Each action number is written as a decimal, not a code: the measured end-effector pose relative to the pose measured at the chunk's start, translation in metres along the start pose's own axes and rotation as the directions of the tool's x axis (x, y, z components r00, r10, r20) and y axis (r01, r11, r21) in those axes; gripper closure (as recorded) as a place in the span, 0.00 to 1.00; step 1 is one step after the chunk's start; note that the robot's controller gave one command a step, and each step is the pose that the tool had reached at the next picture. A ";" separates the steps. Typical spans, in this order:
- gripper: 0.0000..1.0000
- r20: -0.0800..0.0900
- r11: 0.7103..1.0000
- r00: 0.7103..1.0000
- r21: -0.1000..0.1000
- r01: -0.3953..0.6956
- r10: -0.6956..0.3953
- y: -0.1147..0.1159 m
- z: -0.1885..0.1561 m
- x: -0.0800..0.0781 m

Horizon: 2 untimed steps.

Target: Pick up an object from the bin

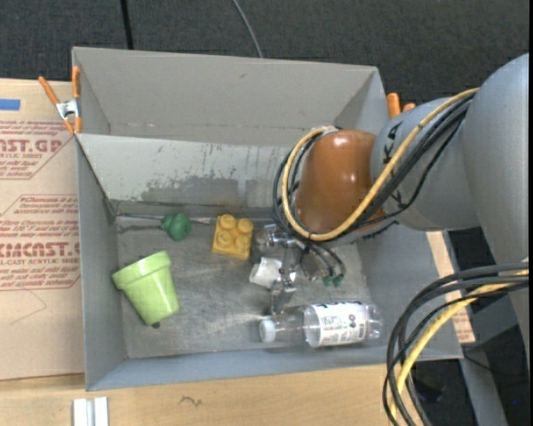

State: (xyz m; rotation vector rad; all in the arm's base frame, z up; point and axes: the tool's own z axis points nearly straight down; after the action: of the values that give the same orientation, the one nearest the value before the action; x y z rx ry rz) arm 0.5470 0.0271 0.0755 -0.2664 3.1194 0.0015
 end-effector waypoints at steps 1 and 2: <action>0.00 -0.003 1.000 1.000 0.000 -0.010 0.010 0.001 -0.003 0.000; 1.00 0.003 1.000 1.000 0.001 -0.001 0.001 0.000 -0.005 -0.004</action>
Offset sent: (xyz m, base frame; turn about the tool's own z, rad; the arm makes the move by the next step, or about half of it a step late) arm 0.0000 0.0000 0.0000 0.0000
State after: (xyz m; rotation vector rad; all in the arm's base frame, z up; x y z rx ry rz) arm 0.5513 0.0274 0.0805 -0.2647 3.1169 0.0003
